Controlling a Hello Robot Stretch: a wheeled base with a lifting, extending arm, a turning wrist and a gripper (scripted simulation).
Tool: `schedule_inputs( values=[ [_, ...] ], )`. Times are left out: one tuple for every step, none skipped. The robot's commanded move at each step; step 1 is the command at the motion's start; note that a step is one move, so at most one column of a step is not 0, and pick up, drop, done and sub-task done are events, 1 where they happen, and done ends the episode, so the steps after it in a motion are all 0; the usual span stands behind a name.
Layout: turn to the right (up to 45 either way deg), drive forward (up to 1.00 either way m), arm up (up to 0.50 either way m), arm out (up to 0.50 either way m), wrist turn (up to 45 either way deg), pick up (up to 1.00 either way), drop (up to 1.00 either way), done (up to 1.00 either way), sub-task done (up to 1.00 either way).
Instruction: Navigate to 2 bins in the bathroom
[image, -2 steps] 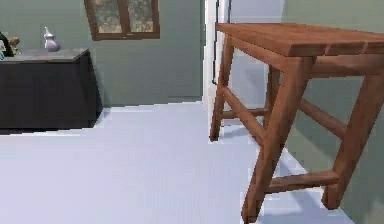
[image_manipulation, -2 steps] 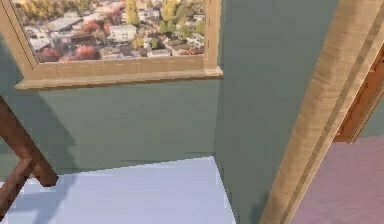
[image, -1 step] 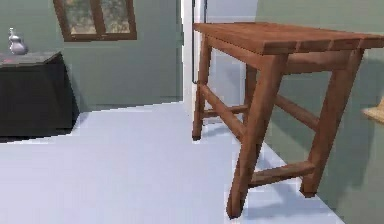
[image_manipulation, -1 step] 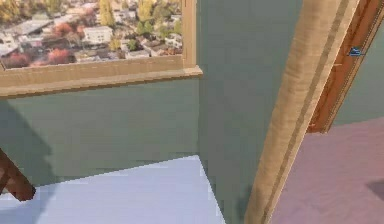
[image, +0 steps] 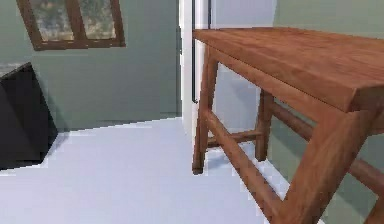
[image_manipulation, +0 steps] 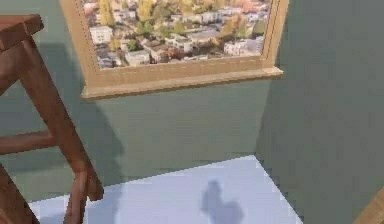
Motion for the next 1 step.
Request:
schedule_inputs(
  values=[
    [-45.0,0.0,0.0,0.0,0.0,0.0,0.0,0.0,0.0]
  ],
)
